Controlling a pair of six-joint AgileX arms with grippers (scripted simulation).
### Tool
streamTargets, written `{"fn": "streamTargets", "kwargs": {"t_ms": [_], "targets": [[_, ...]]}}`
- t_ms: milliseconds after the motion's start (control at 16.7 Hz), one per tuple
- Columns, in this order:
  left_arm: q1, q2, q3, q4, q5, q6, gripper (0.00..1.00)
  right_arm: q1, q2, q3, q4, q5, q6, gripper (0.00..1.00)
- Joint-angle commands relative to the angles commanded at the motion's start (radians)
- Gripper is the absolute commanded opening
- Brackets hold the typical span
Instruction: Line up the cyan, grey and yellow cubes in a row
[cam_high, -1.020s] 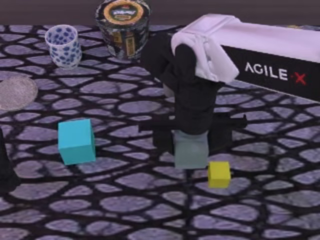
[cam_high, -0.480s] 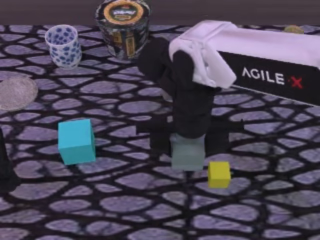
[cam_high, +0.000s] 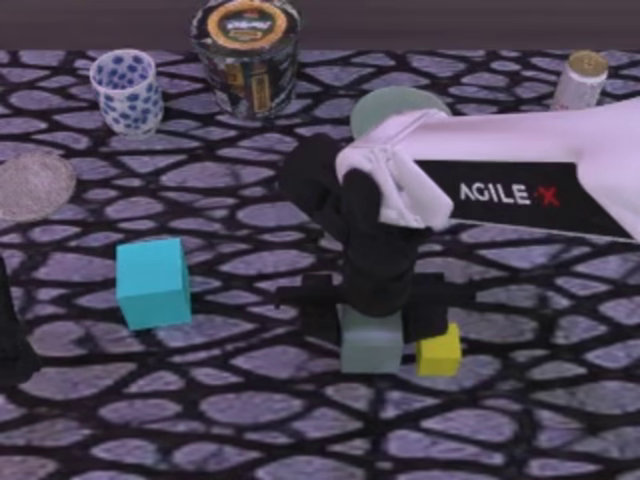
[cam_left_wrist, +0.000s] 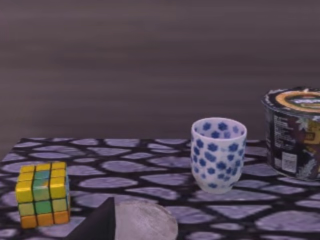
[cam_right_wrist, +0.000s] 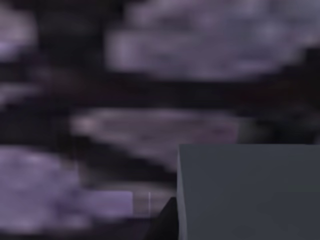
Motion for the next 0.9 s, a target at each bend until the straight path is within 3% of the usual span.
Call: {"fn": "streamTargets", "kwargs": {"t_ms": [120,900], "targets": [[0.0,0.0,0.0,0.0,0.0,0.0,1.0,0.0,0.0,0.0,0.0,0.0,0.0,0.0],[0.0,0.0,0.0,0.0,0.0,0.0,1.0,0.0,0.0,0.0,0.0,0.0,0.0,0.98]]}}
